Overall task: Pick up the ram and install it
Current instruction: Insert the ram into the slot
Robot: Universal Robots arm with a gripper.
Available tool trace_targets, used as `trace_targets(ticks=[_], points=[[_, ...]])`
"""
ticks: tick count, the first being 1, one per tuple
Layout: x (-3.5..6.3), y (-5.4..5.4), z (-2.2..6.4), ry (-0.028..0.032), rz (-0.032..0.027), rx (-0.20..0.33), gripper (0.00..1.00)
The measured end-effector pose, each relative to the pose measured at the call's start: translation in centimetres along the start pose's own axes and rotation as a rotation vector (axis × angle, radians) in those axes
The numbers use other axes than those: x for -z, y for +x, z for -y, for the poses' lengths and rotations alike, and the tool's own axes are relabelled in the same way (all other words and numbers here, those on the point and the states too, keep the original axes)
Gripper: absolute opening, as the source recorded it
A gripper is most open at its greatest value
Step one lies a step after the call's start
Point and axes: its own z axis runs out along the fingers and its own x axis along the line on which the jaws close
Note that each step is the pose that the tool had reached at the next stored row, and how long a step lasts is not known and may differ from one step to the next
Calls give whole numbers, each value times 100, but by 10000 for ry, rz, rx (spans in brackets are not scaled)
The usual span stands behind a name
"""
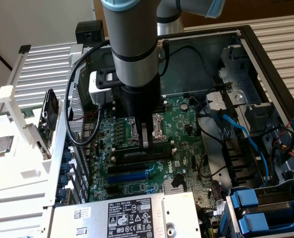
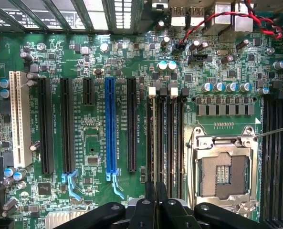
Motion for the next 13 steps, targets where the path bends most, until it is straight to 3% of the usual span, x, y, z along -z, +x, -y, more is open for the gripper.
trace_targets(ticks=[13], points=[[-20,2,-1,-1,10,-1,12]])
